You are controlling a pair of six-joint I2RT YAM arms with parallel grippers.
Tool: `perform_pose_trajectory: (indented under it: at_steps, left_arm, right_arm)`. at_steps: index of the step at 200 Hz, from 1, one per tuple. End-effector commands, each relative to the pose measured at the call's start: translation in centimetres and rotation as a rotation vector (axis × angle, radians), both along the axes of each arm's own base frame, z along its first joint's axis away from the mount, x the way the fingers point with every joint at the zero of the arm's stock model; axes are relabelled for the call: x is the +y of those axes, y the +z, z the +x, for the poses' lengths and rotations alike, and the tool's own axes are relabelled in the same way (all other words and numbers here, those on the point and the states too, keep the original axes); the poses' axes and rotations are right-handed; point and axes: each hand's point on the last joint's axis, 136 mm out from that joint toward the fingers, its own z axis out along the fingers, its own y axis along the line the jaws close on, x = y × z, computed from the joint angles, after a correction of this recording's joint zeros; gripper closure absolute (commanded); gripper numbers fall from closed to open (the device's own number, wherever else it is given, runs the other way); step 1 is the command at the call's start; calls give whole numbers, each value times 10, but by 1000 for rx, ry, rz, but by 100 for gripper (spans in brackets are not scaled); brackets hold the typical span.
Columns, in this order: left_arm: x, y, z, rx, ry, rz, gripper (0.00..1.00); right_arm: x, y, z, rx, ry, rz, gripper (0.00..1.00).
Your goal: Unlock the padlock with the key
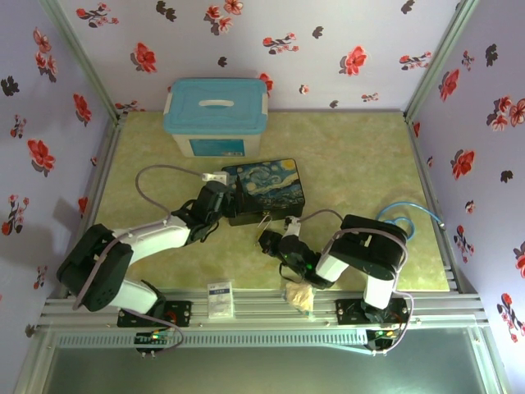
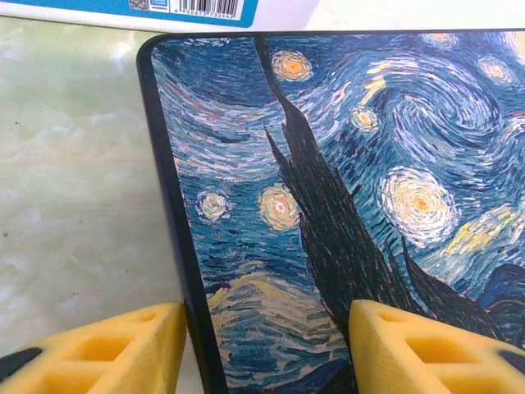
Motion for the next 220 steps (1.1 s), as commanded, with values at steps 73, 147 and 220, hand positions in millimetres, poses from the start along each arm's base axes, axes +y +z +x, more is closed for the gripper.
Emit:
perform_pose_trajectory:
  at_steps: [73,147,220]
  left_arm:
    - [26,-55,-24,143,-18,181,51]
    - [27,-53,-25,139,-26,189,55]
    - [31,-55,-27,143,-27,207,57]
  right_arm:
    - [-5,21,17,-131,-136,92,100]
    - [-16,41,22,-220,-177,58,100]
    - [-30,33,26,-207,-246,43,100]
